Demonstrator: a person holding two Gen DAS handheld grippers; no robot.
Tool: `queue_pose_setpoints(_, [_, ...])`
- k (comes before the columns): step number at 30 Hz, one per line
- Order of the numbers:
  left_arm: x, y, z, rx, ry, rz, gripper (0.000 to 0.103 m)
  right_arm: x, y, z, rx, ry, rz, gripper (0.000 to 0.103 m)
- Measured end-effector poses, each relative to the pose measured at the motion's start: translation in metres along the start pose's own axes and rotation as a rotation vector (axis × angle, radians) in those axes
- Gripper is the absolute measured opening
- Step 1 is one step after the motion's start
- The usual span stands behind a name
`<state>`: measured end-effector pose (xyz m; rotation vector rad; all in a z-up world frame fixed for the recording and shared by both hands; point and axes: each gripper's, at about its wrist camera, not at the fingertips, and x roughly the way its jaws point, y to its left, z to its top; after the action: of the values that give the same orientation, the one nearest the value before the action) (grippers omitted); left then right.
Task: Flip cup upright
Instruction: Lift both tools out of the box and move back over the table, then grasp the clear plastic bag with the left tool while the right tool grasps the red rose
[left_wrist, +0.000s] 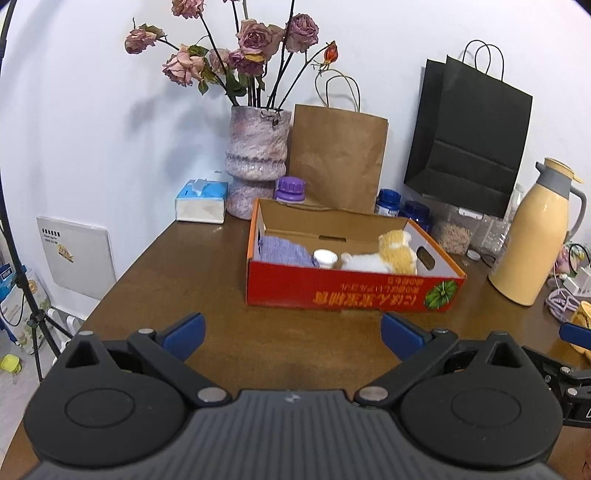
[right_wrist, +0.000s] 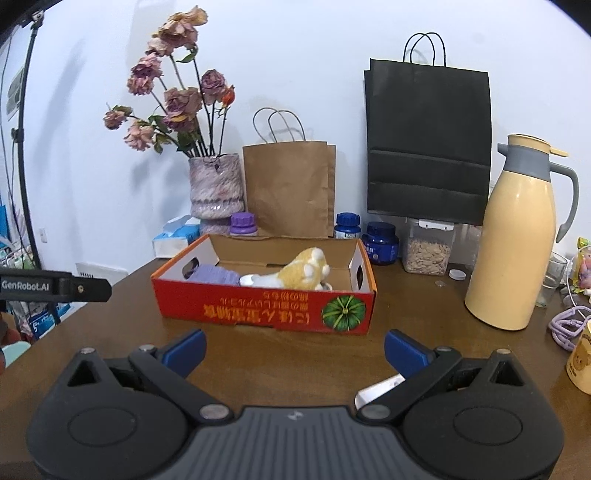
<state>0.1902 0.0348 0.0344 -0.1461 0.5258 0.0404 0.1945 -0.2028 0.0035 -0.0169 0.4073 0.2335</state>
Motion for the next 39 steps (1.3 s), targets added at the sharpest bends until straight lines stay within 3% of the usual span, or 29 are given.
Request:
queue_pose_setpoints(11, [-0.018, 0.002, -0.031, 0.018, 0.036, 0.005, 0.103, -0.020, 0.004, -0.035, -0.017, 0.034, 0.028, 0.103])
queue_pose_setpoints(21, [-0.014, 0.006, -0.053, 0.009, 0.095, 0.010, 0.103, -0.007, 0.005, -0.076, -0.027, 0.146, 0.052, 0.101])
queue_pose_setpoints(25, [-0.015, 0.007, -0.058, 0.008, 0.101, 0.010, 0.103, 0.002, 0.005, -0.081, -0.018, 0.170, 0.081, 0.085])
queue_pose_setpoints(29, [-0.018, 0.005, -0.062, 0.009, 0.100, 0.000, 0.103, 0.013, 0.002, -0.086, 0.013, 0.197, 0.119, 0.079])
queue_pose_setpoints(32, [-0.018, 0.003, -0.065, 0.015, 0.103, -0.004, 0.103, 0.013, -0.002, -0.087, 0.045, 0.198, 0.167, 0.059])
queue_pose_setpoints(34, [-0.018, 0.001, -0.066, 0.019, 0.103, -0.009, 0.103, 0.014, -0.004, -0.089, 0.056, 0.200, 0.183, 0.038])
queue_pose_setpoints(39, [-0.021, 0.000, -0.071, 0.022, 0.103, -0.007, 0.103, 0.013, -0.007, -0.090, 0.075, 0.181, 0.204, 0.031])
